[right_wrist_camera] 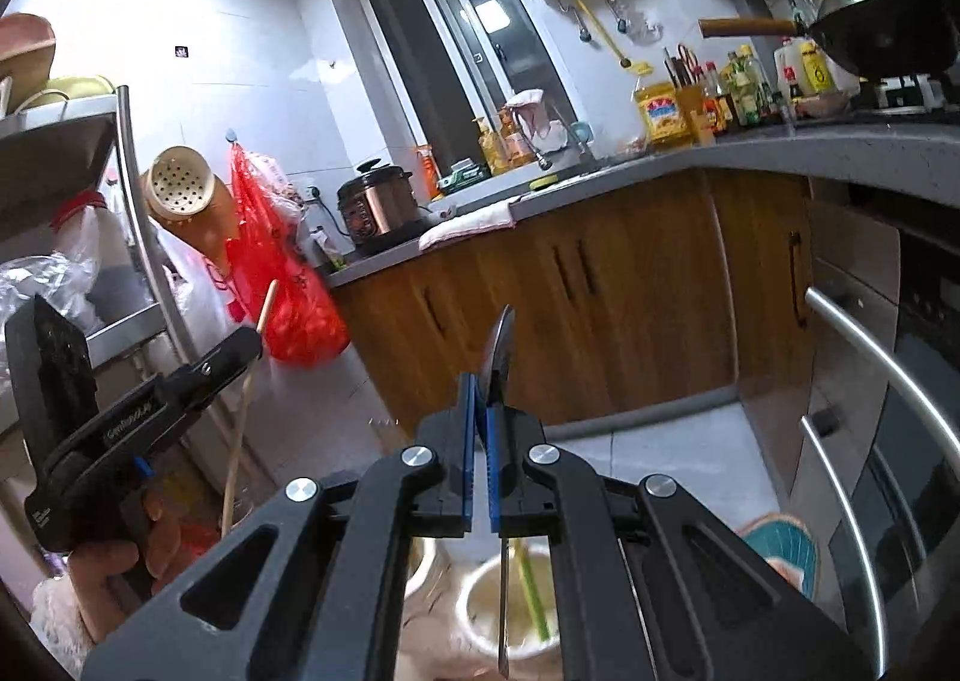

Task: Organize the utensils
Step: 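Carry the chopstick with the left tool while the right tool carries the spoon to the holder, then release the chopstick into the larger pot while the right tool lowers the spoon into the holder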

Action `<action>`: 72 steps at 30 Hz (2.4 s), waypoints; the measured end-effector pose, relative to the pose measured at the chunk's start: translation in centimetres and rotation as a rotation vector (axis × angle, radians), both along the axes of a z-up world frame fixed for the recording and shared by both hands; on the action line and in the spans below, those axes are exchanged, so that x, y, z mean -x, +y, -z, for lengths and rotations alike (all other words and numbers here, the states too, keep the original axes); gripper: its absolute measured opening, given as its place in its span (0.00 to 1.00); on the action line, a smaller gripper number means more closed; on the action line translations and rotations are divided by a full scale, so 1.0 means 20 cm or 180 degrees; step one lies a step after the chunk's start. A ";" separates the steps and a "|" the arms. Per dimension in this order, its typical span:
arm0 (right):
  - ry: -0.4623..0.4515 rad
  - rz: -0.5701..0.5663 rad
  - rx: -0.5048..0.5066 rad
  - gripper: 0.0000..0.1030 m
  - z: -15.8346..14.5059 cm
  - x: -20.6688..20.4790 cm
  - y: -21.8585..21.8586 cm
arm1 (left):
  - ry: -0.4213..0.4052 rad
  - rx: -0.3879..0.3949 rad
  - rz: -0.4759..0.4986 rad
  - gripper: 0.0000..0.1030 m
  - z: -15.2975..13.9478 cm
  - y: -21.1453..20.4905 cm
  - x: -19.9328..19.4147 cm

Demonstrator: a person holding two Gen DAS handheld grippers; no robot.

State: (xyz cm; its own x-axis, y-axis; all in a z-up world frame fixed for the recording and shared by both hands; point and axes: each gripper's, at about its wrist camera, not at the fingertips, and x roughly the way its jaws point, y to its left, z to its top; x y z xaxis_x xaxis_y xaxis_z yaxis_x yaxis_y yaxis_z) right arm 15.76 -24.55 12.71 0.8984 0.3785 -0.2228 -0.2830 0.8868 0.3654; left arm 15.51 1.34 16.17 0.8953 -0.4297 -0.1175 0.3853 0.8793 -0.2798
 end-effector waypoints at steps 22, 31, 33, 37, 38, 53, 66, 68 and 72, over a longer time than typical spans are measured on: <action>-0.0096 0.0116 0.0212 0.03 0.20 -0.14 0.04 | -0.0266 -0.0435 -0.0208 0.05 0.26 -0.14 -0.11; 0.0076 -0.0108 0.0187 0.03 0.30 -0.07 0.03 | 0.0039 -0.0646 0.0036 0.05 0.35 -0.08 0.01; 0.0116 -0.0145 0.0173 0.03 0.32 -0.07 0.02 | 0.0180 -0.0664 0.0097 0.05 0.38 -0.07 0.02; 0.0221 -0.0194 0.0144 0.03 0.35 -0.08 0.03 | 0.0409 -0.0814 0.0119 0.05 0.44 -0.07 0.03; 0.0252 -0.0199 0.0138 0.03 0.36 -0.08 0.03 | 0.0446 -0.0839 0.0129 0.05 0.45 -0.07 0.03; 0.0490 -0.0100 0.0091 0.03 0.38 -0.12 0.02 | 0.0723 -0.1054 -0.0015 0.08 0.47 -0.05 -0.03; 0.0524 -0.0031 0.0073 0.18 0.37 -0.12 0.00 | 0.0828 -0.1007 -0.0113 0.33 0.47 0.00 -0.03; 0.0523 -0.0021 0.0092 0.21 0.36 -0.10 0.00 | 0.0818 -0.0997 -0.0134 0.38 0.46 0.01 -0.02; 0.0519 -0.0045 0.0133 0.38 0.35 -0.03 -0.01 | 0.0824 -0.0933 -0.0123 0.54 0.43 0.03 0.03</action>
State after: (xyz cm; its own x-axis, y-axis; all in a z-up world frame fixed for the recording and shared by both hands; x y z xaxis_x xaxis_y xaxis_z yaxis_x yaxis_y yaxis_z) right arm 16.36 -24.68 5.80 0.8436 0.3783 -0.3812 -0.2356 0.8985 0.3703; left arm 14.85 1.99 7.66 0.8347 -0.3110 -0.4544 0.3001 0.9488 -0.0982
